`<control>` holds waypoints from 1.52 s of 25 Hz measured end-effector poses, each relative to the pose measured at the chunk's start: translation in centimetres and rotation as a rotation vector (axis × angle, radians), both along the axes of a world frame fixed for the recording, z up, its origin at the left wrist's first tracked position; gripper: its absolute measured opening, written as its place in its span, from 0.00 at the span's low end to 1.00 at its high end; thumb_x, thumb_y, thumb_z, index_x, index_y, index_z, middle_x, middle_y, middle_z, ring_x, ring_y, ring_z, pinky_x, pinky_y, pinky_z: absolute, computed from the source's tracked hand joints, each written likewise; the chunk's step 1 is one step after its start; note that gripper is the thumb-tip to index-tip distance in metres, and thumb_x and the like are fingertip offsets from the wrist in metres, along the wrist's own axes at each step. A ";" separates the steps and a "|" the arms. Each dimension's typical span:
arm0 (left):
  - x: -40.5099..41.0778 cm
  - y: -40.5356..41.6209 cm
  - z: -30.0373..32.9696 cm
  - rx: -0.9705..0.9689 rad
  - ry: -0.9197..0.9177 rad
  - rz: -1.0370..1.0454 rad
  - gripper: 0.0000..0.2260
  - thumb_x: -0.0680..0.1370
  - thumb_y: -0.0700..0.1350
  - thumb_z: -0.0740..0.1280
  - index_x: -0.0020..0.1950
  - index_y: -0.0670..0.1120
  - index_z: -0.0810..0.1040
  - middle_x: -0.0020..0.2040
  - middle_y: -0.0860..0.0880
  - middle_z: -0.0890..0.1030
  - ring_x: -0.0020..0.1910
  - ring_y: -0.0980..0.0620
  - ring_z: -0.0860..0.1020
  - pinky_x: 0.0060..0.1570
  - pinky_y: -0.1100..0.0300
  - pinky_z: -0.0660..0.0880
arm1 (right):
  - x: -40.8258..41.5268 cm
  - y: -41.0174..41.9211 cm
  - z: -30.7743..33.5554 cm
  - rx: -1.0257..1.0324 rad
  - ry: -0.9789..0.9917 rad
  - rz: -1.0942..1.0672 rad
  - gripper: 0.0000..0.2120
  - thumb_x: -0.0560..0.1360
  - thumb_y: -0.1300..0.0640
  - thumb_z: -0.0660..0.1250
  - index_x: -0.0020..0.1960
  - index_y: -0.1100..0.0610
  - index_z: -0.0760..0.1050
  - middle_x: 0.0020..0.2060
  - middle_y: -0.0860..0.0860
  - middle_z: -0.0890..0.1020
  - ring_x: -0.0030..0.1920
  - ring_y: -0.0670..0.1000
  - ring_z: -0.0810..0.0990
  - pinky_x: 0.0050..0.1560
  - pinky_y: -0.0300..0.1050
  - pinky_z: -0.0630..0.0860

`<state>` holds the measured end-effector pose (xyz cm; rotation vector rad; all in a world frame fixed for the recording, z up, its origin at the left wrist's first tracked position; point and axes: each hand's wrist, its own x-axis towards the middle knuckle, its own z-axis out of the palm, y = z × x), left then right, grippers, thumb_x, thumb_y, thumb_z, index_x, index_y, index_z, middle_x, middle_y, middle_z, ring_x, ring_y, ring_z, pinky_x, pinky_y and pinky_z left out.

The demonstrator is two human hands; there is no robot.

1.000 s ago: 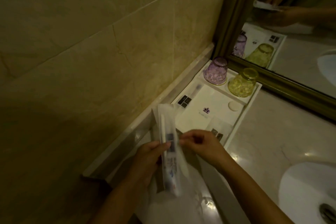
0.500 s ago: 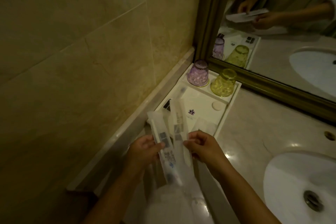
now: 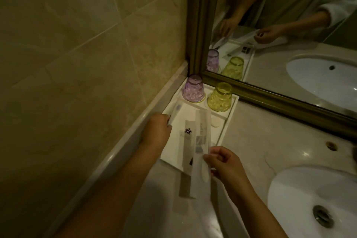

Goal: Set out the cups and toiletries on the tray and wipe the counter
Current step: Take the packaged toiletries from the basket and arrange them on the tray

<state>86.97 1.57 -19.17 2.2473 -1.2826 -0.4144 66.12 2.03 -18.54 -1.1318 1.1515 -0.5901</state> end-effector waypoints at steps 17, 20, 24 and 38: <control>-3.7 7.3 -4.3 0.241 -0.375 -0.315 0.28 0.76 0.62 0.50 0.72 0.51 0.59 0.76 0.47 0.59 0.74 0.47 0.57 0.70 0.44 0.51 | -0.5 -1.8 -0.9 0.041 -0.035 -0.029 0.01 0.72 0.64 0.67 0.43 0.60 0.77 0.38 0.56 0.85 0.40 0.56 0.84 0.42 0.52 0.80; -3.6 7.9 -5.5 0.341 -0.372 -0.327 0.31 0.75 0.65 0.45 0.74 0.51 0.51 0.77 0.50 0.54 0.75 0.51 0.52 0.70 0.45 0.40 | -0.2 -1.7 -0.7 0.034 -0.032 -0.048 0.01 0.73 0.64 0.67 0.43 0.61 0.77 0.38 0.57 0.84 0.43 0.61 0.82 0.45 0.57 0.79; -2.8 7.4 -5.8 0.336 -0.376 -0.356 0.33 0.75 0.66 0.45 0.75 0.51 0.45 0.78 0.51 0.50 0.76 0.54 0.48 0.68 0.45 0.35 | -0.3 -1.3 -0.5 0.035 -0.046 -0.046 0.02 0.73 0.65 0.66 0.44 0.62 0.77 0.37 0.56 0.84 0.42 0.60 0.83 0.47 0.61 0.78; -1.9 10.0 -5.1 0.325 -0.358 -0.359 0.37 0.71 0.70 0.40 0.75 0.52 0.48 0.77 0.51 0.52 0.75 0.53 0.49 0.68 0.46 0.38 | -0.4 -1.1 -0.4 0.057 -0.093 -0.039 0.03 0.73 0.65 0.65 0.45 0.64 0.77 0.31 0.50 0.83 0.37 0.55 0.80 0.38 0.48 0.77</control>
